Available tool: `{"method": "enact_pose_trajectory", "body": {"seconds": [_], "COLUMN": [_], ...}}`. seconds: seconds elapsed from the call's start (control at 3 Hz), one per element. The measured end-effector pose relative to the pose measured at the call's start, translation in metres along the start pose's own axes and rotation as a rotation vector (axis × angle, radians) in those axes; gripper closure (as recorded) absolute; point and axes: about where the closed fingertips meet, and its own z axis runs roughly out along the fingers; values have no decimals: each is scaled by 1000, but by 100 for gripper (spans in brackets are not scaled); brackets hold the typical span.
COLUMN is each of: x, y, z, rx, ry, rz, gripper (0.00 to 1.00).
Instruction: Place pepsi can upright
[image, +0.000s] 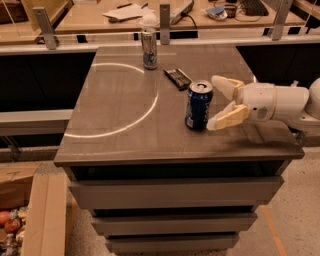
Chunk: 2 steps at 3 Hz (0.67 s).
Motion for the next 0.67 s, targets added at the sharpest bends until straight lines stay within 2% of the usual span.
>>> {"method": "enact_pose_trajectory", "body": {"seconds": [0.33,0.67], "x": [-4,-5], "y": [2,2], "z": [-24,-45], "rx": [35,87], "ry": [30,102], "rz": [-25,-13], "gripper": [0,0]}}
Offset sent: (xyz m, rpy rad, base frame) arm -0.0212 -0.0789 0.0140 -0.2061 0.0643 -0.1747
